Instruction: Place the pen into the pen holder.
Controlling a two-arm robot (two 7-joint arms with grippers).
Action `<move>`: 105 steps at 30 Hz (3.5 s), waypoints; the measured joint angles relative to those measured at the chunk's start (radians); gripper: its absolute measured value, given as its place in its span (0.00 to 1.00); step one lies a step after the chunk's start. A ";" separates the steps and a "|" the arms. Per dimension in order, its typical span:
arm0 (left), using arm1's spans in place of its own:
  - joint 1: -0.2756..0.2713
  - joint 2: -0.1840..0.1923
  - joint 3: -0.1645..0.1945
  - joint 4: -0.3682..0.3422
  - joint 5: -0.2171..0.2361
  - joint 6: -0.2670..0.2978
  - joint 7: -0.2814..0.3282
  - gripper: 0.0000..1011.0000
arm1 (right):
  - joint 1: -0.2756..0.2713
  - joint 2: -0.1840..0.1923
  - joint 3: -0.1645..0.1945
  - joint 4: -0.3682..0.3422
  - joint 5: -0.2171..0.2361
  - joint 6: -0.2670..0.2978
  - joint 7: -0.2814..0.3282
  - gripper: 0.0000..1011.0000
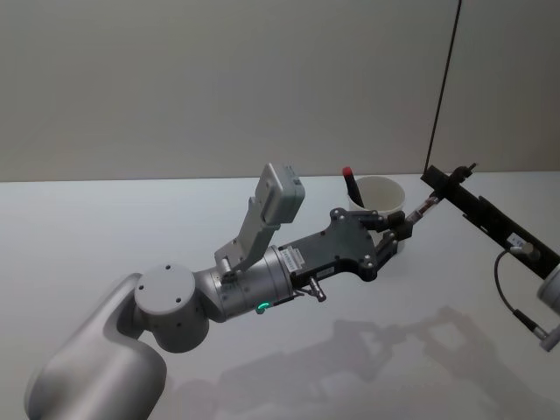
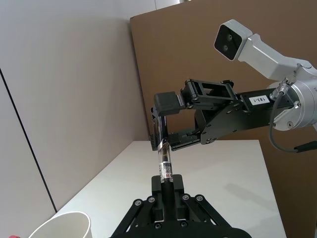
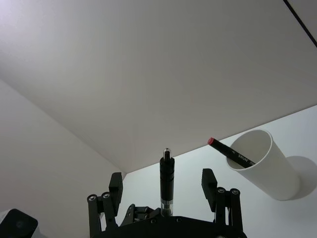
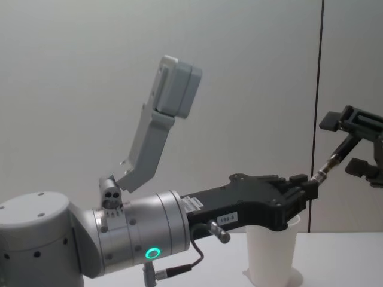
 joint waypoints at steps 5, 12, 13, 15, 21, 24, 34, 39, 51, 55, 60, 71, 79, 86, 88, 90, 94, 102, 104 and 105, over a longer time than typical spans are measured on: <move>0.000 0.000 0.000 0.000 0.000 0.000 0.000 0.14 | -0.001 0.001 -0.005 0.002 0.001 -0.010 -0.010 0.97; 0.000 0.000 0.000 0.000 0.000 0.000 0.000 0.14 | 0.001 0.001 -0.012 0.011 0.007 -0.022 -0.022 0.80; 0.000 0.000 0.000 0.000 0.000 0.000 0.000 0.14 | 0.001 0.001 -0.013 0.012 0.008 -0.023 -0.022 0.77; 0.000 0.000 0.000 0.000 0.000 0.000 0.000 0.14 | 0.002 0.002 -0.015 0.014 0.011 -0.026 -0.023 0.71; 0.000 0.000 0.000 0.000 0.000 0.000 0.000 0.14 | 0.004 0.003 -0.020 0.019 0.025 -0.035 -0.023 0.51; 0.000 0.000 0.000 0.000 0.000 0.000 0.000 0.14 | 0.005 0.003 -0.022 0.021 0.035 -0.040 -0.020 0.43; 0.000 0.000 0.000 0.000 -0.002 -0.001 0.000 0.14 | 0.006 0.005 -0.027 0.024 0.070 -0.062 -0.017 0.13; 0.000 0.000 0.000 0.000 -0.003 -0.002 0.000 0.14 | 0.005 0.006 -0.029 0.025 0.081 -0.070 -0.017 0.13; 0.000 0.000 0.000 0.000 0.001 0.000 0.000 0.41 | 0.007 0.014 -0.038 0.027 0.094 -0.091 -0.015 0.13; 0.000 0.000 0.000 0.000 0.001 0.000 0.000 0.53 | 0.008 0.019 -0.041 0.028 0.090 -0.096 -0.012 0.13; 0.000 0.000 0.000 0.000 0.001 0.000 0.000 0.70 | 0.010 0.024 -0.045 0.029 0.074 -0.103 -0.004 0.13; 0.000 0.000 0.000 0.000 0.000 0.000 0.000 0.99 | 0.028 0.046 -0.052 0.044 0.004 -0.132 0.031 0.13; 0.000 0.000 0.000 0.000 0.000 0.000 0.000 0.99 | 0.051 0.062 -0.052 0.064 -0.052 -0.159 0.064 0.13; 0.000 0.000 0.000 0.000 0.000 0.000 0.000 0.99 | 0.083 0.077 -0.051 0.092 -0.110 -0.186 0.101 0.13; 0.000 0.000 0.000 0.000 0.000 0.000 0.000 0.99 | 0.097 0.080 -0.051 0.106 -0.133 -0.196 0.118 0.13; 0.000 0.000 0.000 0.000 0.000 0.000 0.000 0.99 | 0.111 0.082 -0.051 0.119 -0.148 -0.203 0.129 0.13; 0.000 0.000 0.000 0.000 0.000 0.000 0.000 0.99 | 0.145 0.084 -0.053 0.153 -0.184 -0.219 0.158 0.13; 0.000 0.000 0.000 0.000 0.000 0.000 0.000 0.99 | 0.225 0.078 -0.064 0.241 -0.263 -0.256 0.207 0.13; 0.000 0.000 0.000 0.000 0.000 0.000 0.000 0.99 | 0.247 0.074 -0.068 0.267 -0.285 -0.266 0.219 0.13; 0.000 0.000 0.000 0.000 0.000 0.000 0.000 0.99 | 0.254 0.073 -0.069 0.276 -0.291 -0.269 0.222 0.13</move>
